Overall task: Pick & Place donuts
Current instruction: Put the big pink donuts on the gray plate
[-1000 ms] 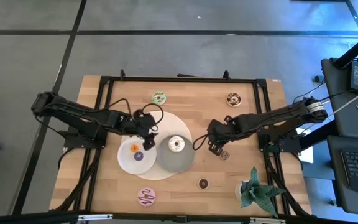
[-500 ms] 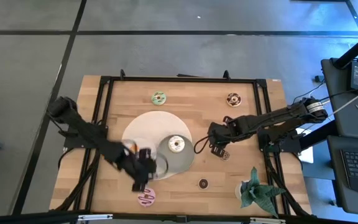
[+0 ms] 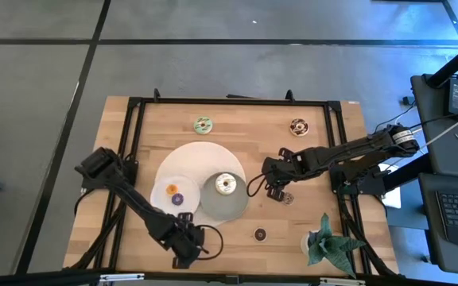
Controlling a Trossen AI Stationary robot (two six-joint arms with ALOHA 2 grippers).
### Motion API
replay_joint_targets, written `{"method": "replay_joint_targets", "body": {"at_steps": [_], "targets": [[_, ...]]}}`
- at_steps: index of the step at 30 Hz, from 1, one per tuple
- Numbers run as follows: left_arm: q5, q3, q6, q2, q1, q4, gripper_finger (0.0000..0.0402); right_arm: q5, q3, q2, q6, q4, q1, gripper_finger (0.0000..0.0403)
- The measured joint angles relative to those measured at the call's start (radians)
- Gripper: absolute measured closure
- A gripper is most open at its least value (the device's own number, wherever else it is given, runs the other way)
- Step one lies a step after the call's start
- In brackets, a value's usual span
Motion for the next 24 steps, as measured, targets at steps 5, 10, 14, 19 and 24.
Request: {"method": "replay_joint_targets", "body": {"at_steps": [5,10,14,19,24], "targets": [[0.040,0.000,-0.023,0.023,-0.004,-0.001,0.0183,0.000,0.000,0.000,-0.001,0.000,0.000,0.0262],[0.052,-0.001,-0.039,0.023,-0.004,-0.003,0.0187,0.000,0.000,0.000,0.000,0.000,0.000,0.0262],[0.055,-0.001,-0.039,0.023,-0.004,-0.001,0.0184,0.001,0.000,0.000,0.000,0.000,0.000,0.0262],[0.055,-0.001,-0.039,0.023,-0.004,0.000,0.0183,0.001,0.000,0.000,-0.001,0.000,0.000,0.0262],[0.054,-0.002,-0.009,0.023,0.000,0.001,0.0195,0.001,0.000,0.000,0.000,0.000,0.000,0.0262]]}}
